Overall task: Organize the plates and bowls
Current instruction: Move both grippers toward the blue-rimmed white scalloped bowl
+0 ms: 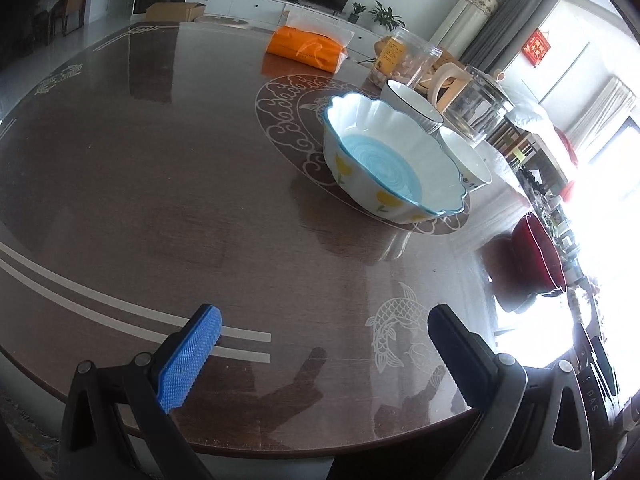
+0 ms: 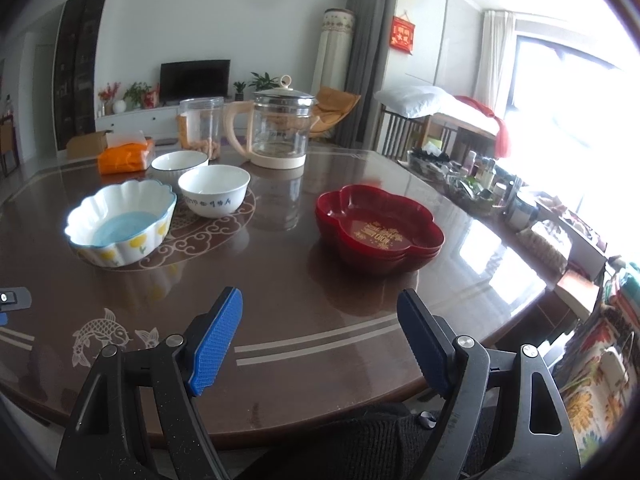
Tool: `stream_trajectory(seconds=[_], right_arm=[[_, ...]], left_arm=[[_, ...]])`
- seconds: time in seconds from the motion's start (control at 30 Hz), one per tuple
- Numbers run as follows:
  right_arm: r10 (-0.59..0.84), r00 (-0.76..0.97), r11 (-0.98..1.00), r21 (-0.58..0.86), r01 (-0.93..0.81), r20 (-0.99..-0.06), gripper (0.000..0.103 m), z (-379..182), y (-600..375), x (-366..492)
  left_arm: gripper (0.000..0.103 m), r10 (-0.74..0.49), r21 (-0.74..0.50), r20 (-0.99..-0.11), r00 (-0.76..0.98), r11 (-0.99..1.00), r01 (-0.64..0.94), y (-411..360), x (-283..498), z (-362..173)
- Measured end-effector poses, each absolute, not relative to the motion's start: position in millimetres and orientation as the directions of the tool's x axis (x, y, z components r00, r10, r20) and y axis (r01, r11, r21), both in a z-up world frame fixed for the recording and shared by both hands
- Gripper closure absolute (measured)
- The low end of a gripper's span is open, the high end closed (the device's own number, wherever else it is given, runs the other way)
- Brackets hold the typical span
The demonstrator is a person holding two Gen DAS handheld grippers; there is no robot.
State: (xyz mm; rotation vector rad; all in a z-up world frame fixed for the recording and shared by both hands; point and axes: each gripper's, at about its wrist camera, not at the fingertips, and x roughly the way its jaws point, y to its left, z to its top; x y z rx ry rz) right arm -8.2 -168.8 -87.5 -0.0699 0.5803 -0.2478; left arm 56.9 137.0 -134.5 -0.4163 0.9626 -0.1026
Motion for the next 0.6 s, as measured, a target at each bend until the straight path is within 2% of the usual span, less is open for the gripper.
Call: stream_trajectory(seconds=[0.17, 0.27, 0.37, 0.5, 0.6], right_arm=[[-0.242, 0.798, 0.970, -0.139, 0.198, -0.552, 0.020, -89, -167, -5], [-0.173, 0.755, 0.984, -0.137, 0.111, -0.632, 0.020, -91, -162, 11], [-0.033, 0.720, 0.999, -0.043, 0.005, -0.693, 0.021, -85, -158, 25], [0.086, 0.665, 0.995, 0.033, -0.092, -0.742, 0.021, -68, -147, 57], [0.236, 0.566, 0.972, 0.202, -0.123, -0.790, 0.021, -66, -147, 98]], left_arm=[[0.001, -0.265, -0.374, -0.782, 0.564, 0.924, -0.085, 144, 64, -131], [0.001, -0.274, -0.379, -0.777, 0.566, 0.922, -0.074, 158, 76, -122], [0.001, -0.262, -0.366, -0.768, 0.584, 0.928, -0.065, 171, 96, -107], [0.001, -0.237, -0.302, -0.767, 0.596, 0.953, -0.009, 171, 133, -89], [0.001, -0.241, -0.282, -0.779, 0.579, 0.959, 0.019, 167, 165, -85]])
